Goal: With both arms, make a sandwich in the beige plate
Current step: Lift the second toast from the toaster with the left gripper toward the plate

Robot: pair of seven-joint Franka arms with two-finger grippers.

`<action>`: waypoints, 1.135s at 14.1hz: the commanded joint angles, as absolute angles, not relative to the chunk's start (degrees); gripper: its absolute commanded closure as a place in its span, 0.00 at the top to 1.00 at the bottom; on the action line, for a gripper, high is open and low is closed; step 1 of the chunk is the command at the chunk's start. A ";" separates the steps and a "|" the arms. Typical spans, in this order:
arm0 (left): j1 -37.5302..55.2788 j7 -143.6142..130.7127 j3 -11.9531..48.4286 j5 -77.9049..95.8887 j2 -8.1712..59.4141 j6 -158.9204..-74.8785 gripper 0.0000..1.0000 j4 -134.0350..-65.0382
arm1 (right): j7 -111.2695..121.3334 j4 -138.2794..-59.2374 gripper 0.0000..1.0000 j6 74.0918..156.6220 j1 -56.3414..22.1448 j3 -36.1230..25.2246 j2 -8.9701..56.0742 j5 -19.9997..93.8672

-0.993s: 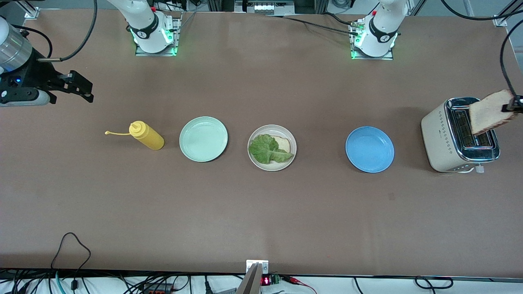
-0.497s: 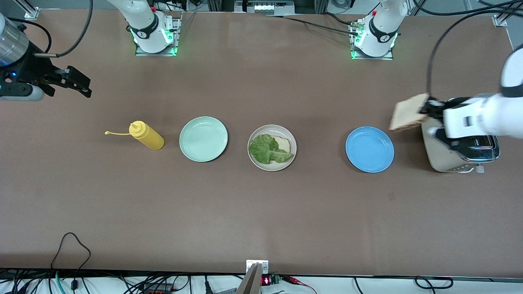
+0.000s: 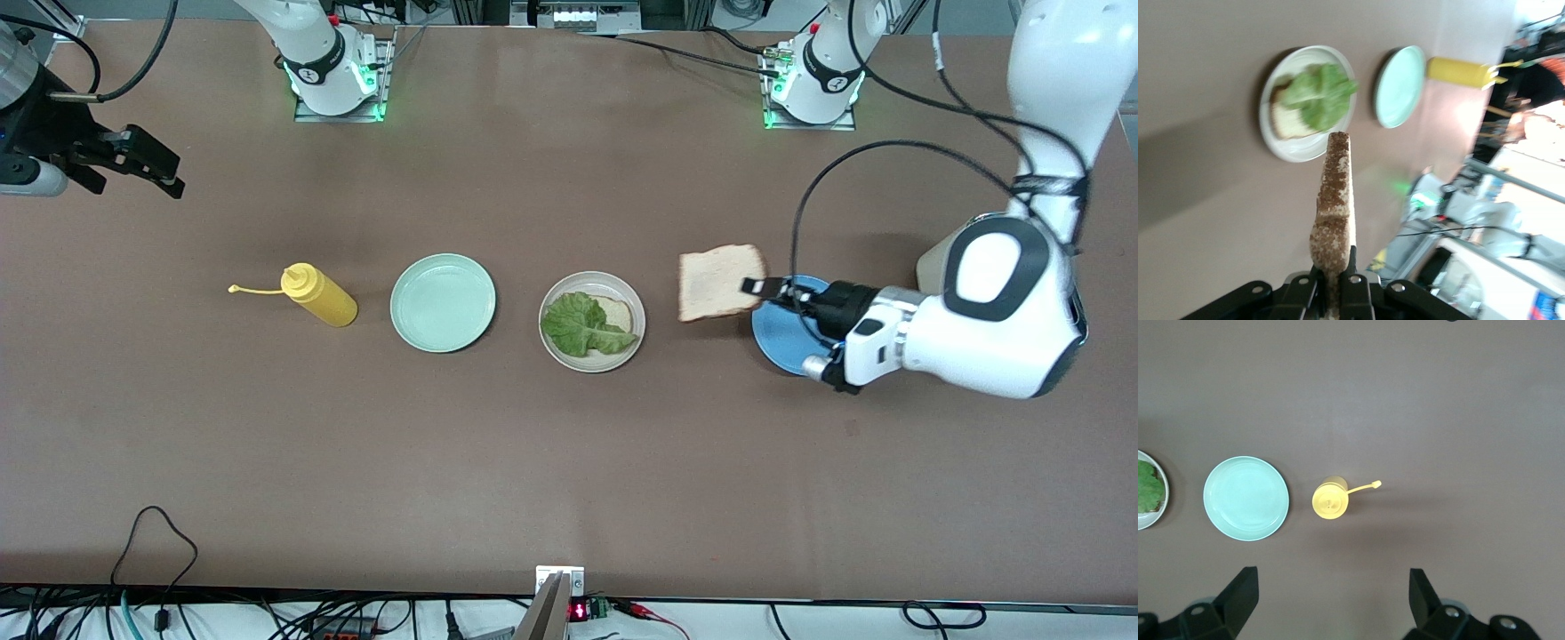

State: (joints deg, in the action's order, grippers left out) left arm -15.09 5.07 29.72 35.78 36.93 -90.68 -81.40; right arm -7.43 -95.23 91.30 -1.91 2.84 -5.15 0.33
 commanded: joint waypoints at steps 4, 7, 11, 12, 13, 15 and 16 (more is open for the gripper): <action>-8.80 21.31 29.79 44.11 40.17 -109.38 0.00 -87.69 | -6.33 -96.50 1.00 92.29 -0.97 3.87 -6.42 1.41; -7.56 33.19 29.79 51.04 40.96 -118.45 0.00 -94.11 | -6.42 -96.33 1.00 92.29 -1.05 3.87 -6.33 1.49; -6.06 40.68 29.79 56.95 42.79 -123.92 0.02 -97.38 | -6.33 -96.42 1.00 91.67 -1.32 3.87 -6.59 1.14; -5.98 41.91 29.79 56.95 43.59 -124.01 0.02 -97.47 | -6.15 -96.33 1.00 91.93 -1.32 3.87 -6.59 1.14; -5.54 43.14 29.79 56.95 44.81 -125.14 0.01 -97.56 | -6.15 -96.42 1.00 92.11 -1.32 3.87 -6.59 1.23; -4.84 44.82 29.79 57.04 46.05 -128.57 0.02 -98.08 | -6.15 -96.42 1.00 92.02 -1.32 3.87 -6.68 1.23; -4.31 44.91 29.79 57.39 46.40 -129.19 0.02 -98.00 | -6.15 -96.42 1.00 91.93 -1.32 3.87 -6.68 1.23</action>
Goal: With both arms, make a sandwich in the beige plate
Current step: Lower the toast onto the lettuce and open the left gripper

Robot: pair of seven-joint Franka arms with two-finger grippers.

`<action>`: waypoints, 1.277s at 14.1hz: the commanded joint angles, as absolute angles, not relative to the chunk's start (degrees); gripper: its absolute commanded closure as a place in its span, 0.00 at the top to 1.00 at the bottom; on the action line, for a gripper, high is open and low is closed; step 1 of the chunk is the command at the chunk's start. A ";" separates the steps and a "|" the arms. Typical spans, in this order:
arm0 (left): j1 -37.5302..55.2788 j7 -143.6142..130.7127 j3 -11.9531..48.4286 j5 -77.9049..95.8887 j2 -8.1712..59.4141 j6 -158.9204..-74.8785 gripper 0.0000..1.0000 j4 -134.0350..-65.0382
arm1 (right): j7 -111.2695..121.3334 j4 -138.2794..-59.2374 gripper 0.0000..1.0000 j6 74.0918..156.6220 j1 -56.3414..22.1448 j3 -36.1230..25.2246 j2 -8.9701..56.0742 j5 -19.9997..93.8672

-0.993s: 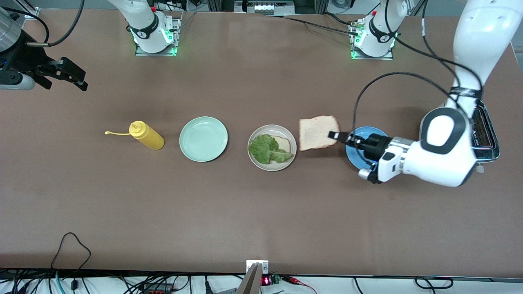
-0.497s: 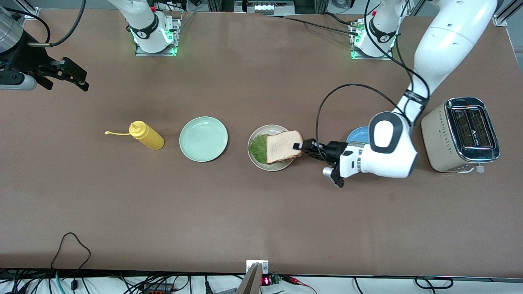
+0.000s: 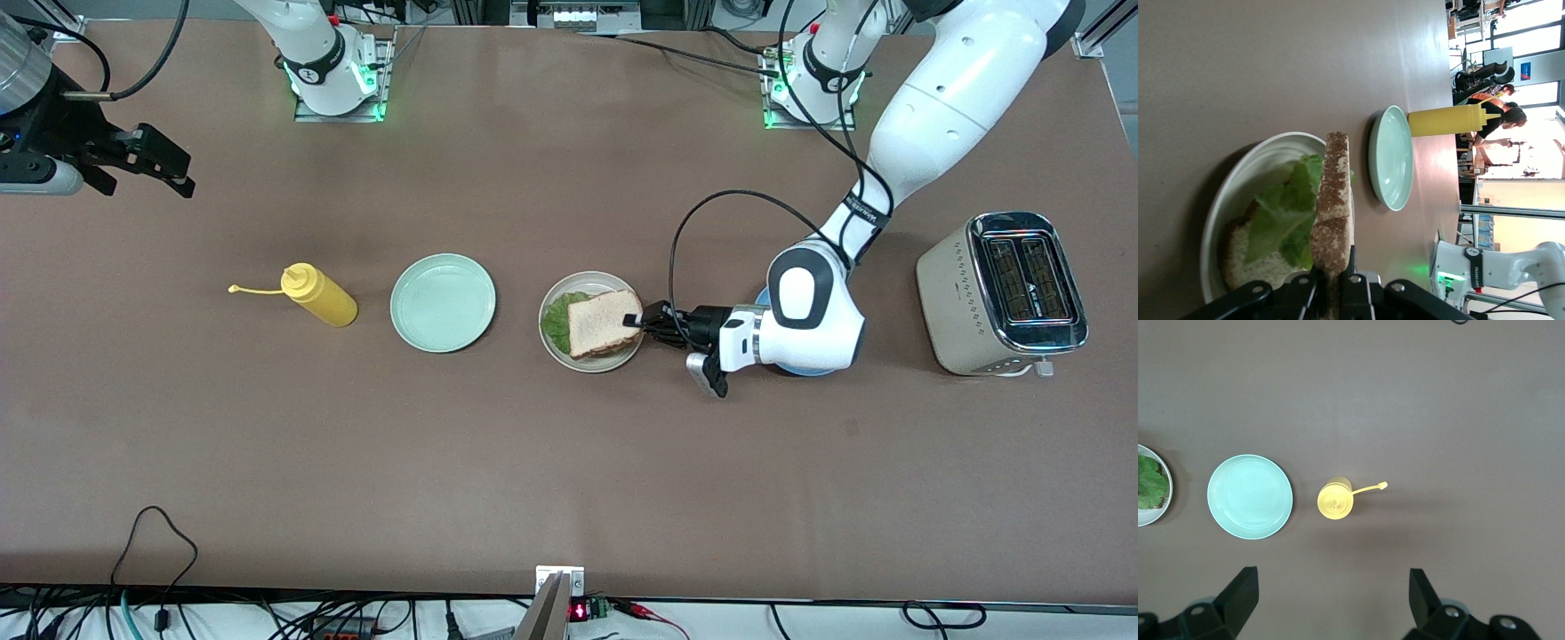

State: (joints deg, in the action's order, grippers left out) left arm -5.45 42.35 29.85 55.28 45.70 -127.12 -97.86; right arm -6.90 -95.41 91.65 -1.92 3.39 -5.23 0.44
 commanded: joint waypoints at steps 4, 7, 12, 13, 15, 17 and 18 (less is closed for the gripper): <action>-4.22 44.91 29.71 57.92 46.58 -129.20 0.54 -98.44 | -6.07 -96.42 1.00 91.76 -1.23 3.78 -6.85 1.14; -5.45 47.63 29.45 57.31 45.88 -128.76 1.00 -100.19 | -6.06 -96.42 1.00 91.85 -1.23 3.78 -6.86 1.14; -5.62 47.03 28.04 43.89 42.29 -128.58 1.00 -100.46 | -6.06 -95.98 1.00 91.58 -1.23 3.69 -6.77 1.14; -6.15 46.93 28.04 41.94 41.41 -128.41 1.00 -100.46 | -6.06 -95.72 1.00 91.58 -1.23 3.69 -6.77 0.88; -6.42 46.85 27.43 39.30 40.00 -125.61 1.00 -100.11 | -5.89 -93.70 1.00 91.58 -1.14 3.69 -6.07 0.70; -6.42 46.76 25.14 34.83 37.63 -122.45 1.00 -99.15 | -5.80 -92.73 1.00 91.50 -1.05 3.69 -5.45 1.05; -6.42 46.67 24.70 32.72 37.18 -119.65 1.00 -97.75 | -5.89 -92.64 1.00 91.49 -1.05 3.69 -5.45 0.88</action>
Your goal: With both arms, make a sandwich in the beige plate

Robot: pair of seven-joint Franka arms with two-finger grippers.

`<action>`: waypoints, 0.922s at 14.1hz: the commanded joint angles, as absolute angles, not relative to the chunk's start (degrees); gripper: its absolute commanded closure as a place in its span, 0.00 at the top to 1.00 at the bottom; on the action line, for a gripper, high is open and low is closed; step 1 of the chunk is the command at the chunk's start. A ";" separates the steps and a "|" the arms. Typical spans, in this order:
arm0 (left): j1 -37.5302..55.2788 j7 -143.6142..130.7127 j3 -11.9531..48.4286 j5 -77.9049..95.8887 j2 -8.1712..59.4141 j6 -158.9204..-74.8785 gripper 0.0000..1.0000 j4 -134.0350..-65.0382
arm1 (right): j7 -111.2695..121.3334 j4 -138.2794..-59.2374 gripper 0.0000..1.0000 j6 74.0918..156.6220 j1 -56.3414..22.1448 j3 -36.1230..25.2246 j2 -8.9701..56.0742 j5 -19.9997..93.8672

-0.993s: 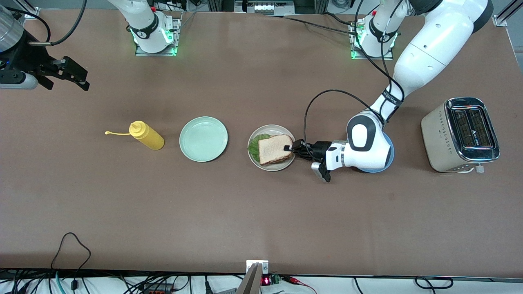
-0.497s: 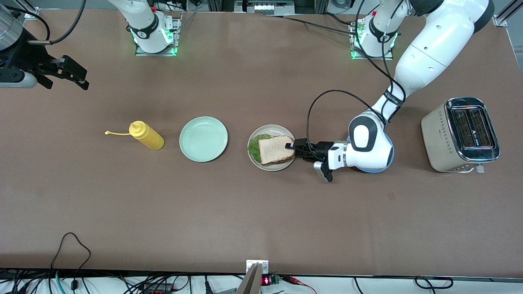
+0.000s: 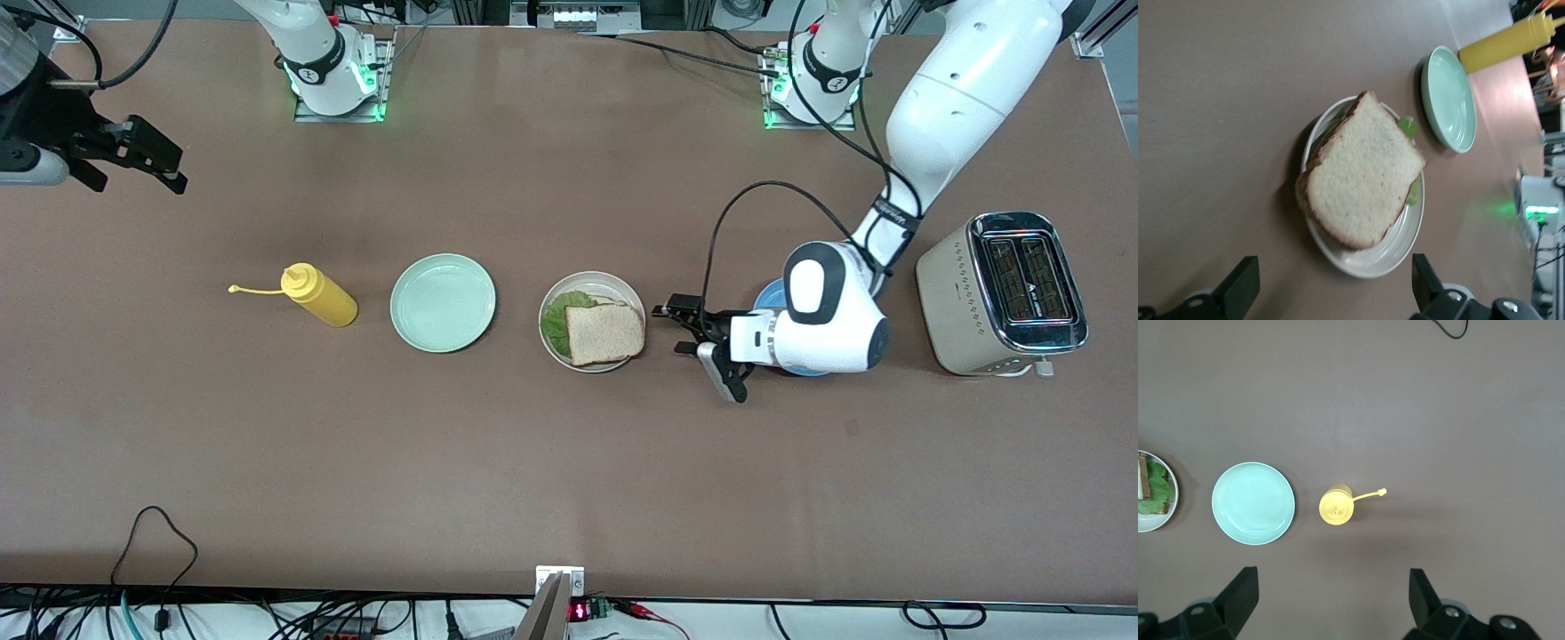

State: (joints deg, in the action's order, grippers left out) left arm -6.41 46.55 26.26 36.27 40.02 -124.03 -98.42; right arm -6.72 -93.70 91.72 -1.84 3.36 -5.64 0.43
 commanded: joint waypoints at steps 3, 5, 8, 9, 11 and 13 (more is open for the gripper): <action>-6.42 44.31 22.15 23.59 36.39 -109.37 1.00 -91.69 | -5.98 -92.64 1.00 91.32 -1.05 3.60 -5.45 0.09; -6.42 40.54 21.62 17.00 34.99 -102.60 1.00 -88.17 | -6.07 -92.64 1.00 90.79 -1.05 3.69 -5.45 0.26; -6.42 31.67 21.45 7.76 30.95 -96.00 1.00 -86.92 | -5.63 -92.38 1.00 90.79 -0.79 3.43 -4.92 0.44; -6.42 27.90 21.53 4.52 29.02 -93.89 1.00 -86.84 | -5.63 -92.37 1.00 90.79 -0.79 3.43 -4.83 0.70; -6.15 19.47 22.23 0.72 25.51 -88.80 1.00 -86.05 | -5.63 -92.37 1.00 90.88 -0.79 3.43 -4.48 0.35; -5.54 11.20 22.50 -3.49 21.73 -84.48 1.00 -84.47 | -5.63 -92.29 1.00 90.97 -0.79 3.43 -3.26 0.35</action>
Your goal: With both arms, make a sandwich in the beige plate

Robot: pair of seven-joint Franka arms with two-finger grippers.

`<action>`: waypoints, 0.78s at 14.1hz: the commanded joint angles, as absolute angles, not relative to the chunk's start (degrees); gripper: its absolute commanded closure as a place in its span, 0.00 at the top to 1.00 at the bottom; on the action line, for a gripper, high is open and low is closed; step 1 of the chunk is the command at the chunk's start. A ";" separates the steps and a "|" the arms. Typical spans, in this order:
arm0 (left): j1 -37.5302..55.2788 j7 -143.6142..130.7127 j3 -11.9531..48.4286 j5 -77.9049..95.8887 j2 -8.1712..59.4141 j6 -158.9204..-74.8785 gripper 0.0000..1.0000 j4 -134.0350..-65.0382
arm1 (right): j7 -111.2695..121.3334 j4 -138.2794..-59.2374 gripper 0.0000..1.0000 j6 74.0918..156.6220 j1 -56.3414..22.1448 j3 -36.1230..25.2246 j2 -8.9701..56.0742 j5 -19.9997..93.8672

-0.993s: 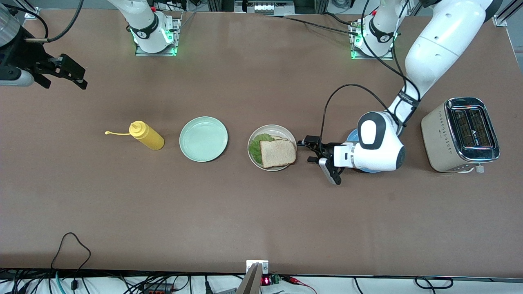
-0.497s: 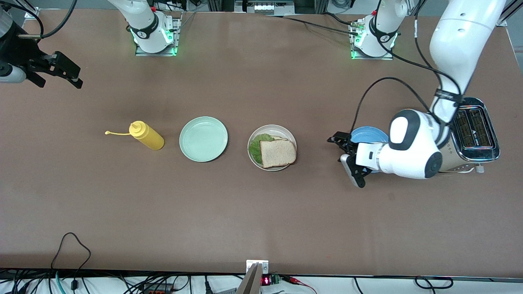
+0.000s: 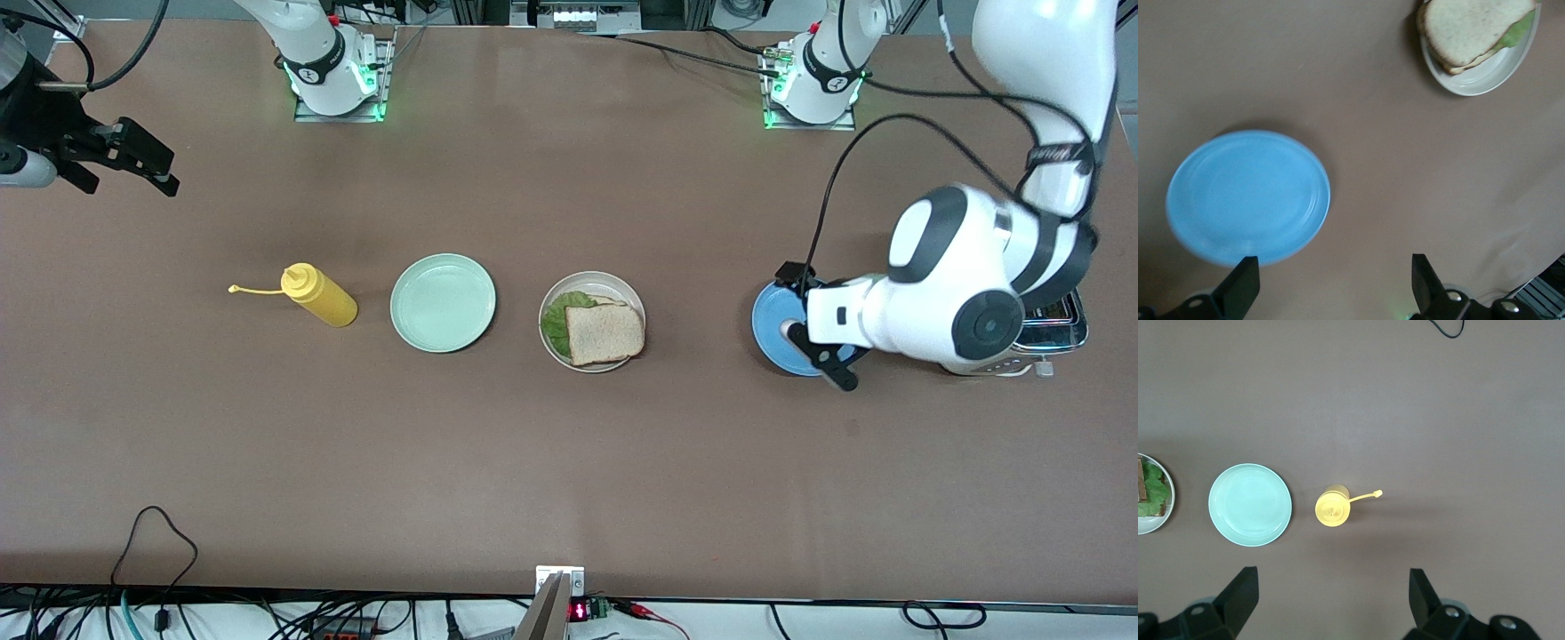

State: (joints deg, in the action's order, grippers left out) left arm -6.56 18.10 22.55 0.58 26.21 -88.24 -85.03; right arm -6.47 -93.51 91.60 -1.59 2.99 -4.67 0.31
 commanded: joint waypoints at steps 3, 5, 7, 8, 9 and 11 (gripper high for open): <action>-3.34 8.18 19.18 -6.24 15.66 -83.32 1.00 -84.37 | -6.06 -91.58 1.00 91.41 -0.97 3.43 -2.73 0.35; 1.99 4.86 11.20 -5.98 10.39 -85.24 1.00 -86.73 | -6.15 -91.67 1.00 91.23 -0.97 3.43 -2.37 0.35; 5.61 -0.59 4.86 -3.80 7.05 -87.09 1.00 -88.41 | -6.15 -91.67 1.00 91.06 -0.97 3.43 -2.29 0.35; 6.06 -2.18 2.92 -2.13 5.47 -88.32 1.00 -89.72 | -6.15 -91.67 1.00 91.05 -0.97 3.43 -2.37 0.35; 6.06 -2.63 1.33 -1.33 3.19 -90.94 1.00 -91.48 | -6.15 -91.67 1.00 91.05 -0.97 3.43 -2.29 0.35; 5.36 -2.46 1.32 -1.49 -0.60 -95.96 1.00 -96.13 | -6.15 -91.76 1.00 91.05 -0.97 3.43 -2.29 0.35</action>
